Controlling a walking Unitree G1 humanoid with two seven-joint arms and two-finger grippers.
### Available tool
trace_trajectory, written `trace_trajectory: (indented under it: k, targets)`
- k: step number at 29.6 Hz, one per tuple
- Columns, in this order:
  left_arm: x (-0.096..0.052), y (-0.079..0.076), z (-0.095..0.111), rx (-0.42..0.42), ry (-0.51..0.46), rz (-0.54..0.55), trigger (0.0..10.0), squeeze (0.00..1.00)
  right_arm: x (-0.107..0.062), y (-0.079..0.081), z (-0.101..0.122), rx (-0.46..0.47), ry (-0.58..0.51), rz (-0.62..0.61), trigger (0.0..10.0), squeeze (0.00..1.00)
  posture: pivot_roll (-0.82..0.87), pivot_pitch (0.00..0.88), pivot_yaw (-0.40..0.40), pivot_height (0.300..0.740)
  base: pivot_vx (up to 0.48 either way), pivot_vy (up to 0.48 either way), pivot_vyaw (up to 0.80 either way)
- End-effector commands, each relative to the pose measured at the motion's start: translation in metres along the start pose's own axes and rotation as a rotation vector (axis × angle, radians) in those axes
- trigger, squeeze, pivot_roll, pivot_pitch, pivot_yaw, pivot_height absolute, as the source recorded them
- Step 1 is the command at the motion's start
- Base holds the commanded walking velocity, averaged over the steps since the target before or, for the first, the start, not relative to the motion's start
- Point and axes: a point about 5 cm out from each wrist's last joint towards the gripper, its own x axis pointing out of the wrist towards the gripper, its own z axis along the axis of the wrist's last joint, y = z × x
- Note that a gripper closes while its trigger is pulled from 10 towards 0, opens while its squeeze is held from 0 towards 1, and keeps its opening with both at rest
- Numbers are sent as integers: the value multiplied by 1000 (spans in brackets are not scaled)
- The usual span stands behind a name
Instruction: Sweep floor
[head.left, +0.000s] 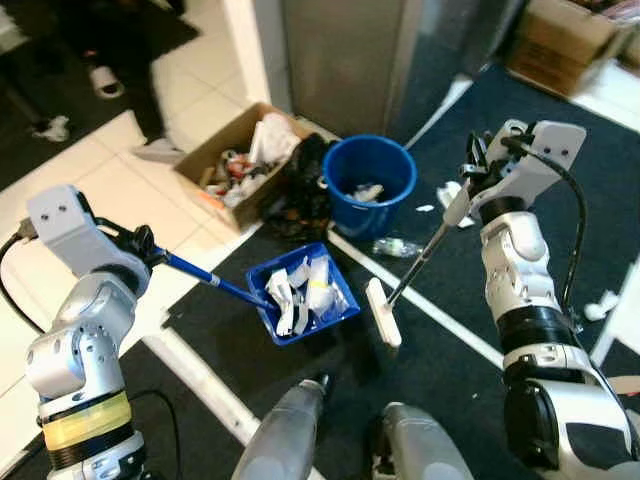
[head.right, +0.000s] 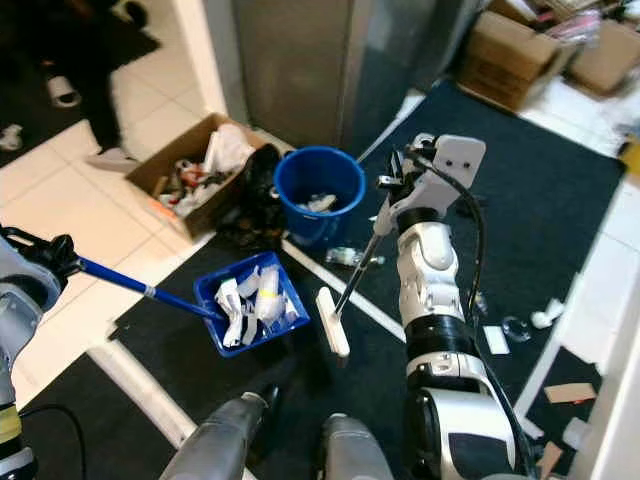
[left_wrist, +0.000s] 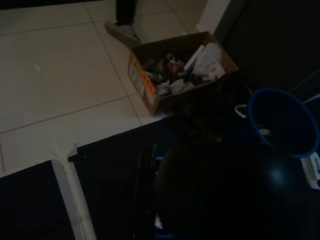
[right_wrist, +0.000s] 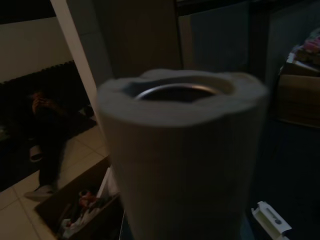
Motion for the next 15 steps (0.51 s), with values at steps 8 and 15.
trace_trajectory:
  k: [8, 15]
  targets:
    - [-5, -20, 22, 105, -119, -109, 10000, 0, 4, 0, 9, 11, -41, -26, 10000, 0, 81, 56, -16, 740, 0, 0, 0]
    - [-11, -26, 53, 245, -212, -202, 10000, 0, 9, -1, 21, 22, -84, -53, 10000, 0, 83, 56, -16, 740, 0, 0, 0]
